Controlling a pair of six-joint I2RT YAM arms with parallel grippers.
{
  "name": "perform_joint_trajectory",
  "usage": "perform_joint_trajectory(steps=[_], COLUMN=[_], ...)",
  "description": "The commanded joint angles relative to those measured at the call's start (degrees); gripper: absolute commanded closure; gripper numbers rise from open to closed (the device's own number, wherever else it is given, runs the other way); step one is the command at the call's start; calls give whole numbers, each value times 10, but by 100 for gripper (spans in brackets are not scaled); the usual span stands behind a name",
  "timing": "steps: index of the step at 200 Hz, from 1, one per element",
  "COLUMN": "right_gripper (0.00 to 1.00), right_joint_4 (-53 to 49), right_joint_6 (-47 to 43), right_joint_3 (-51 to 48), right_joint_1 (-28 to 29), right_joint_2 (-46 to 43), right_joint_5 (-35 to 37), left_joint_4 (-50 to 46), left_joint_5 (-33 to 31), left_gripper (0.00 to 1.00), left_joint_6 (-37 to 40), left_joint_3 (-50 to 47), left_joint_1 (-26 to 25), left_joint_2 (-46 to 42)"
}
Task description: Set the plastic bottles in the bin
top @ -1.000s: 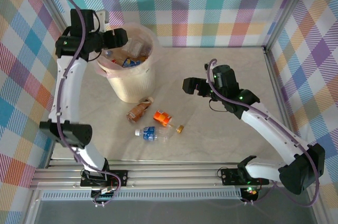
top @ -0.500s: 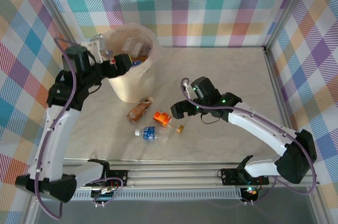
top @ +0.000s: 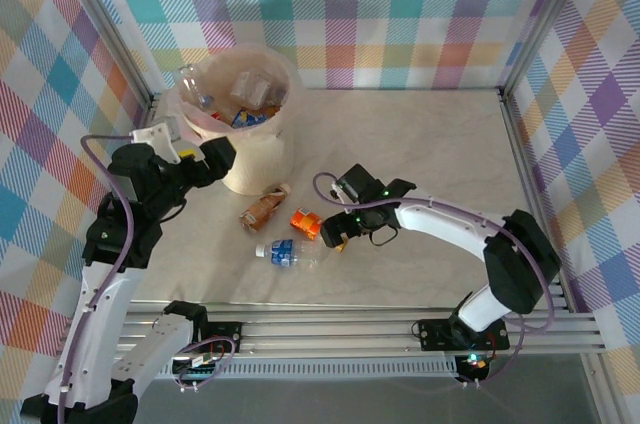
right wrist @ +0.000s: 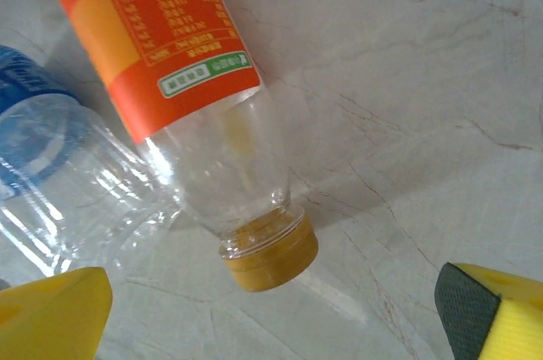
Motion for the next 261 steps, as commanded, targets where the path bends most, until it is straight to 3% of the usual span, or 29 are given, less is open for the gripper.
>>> perform_joint_trajectory(steps=[1, 152, 208, 261], right_gripper=[1, 0, 1, 10], right_joint_4=[2, -4, -14, -14], right_joint_6=[-18, -60, -46, -7], right_joint_3=[35, 160, 160, 144], right_joint_1=[3, 10, 6, -28], right_joint_2=[22, 174, 193, 192], right_joint_5=[-2, -46, 9, 41], left_joint_4=[25, 50, 55, 57], left_joint_5=[-12, -35, -33, -31], left_gripper=[0, 0, 0, 0], left_joint_6=[-9, 5, -2, -4], left_joint_3=[-11, -34, -35, -34], left_joint_1=[-6, -6, -6, -6], left_joint_2=[-3, -13, -15, -17])
